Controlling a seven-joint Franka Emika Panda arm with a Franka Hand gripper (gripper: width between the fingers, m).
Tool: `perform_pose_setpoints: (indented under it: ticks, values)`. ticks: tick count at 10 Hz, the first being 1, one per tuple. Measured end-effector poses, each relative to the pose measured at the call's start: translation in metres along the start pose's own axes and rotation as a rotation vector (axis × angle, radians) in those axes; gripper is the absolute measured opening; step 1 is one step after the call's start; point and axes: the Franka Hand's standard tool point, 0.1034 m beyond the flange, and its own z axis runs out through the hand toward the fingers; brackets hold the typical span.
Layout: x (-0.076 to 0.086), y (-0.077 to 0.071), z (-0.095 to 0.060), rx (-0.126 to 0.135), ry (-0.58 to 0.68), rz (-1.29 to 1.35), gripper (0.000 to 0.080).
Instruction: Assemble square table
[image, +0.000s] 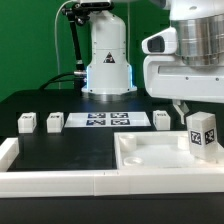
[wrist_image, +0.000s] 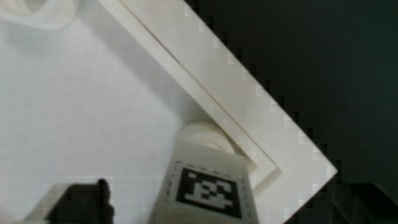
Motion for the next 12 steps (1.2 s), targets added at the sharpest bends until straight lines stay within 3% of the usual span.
perform_pose_setpoints:
  ticks: [2,12]
  values:
    - [0.0006,0.0007,0.0,0.0,0.0,-0.109,0.0648]
    - [0.0064,0.0039,-0.0002,-0.005,0.02,-0.911,0.0649]
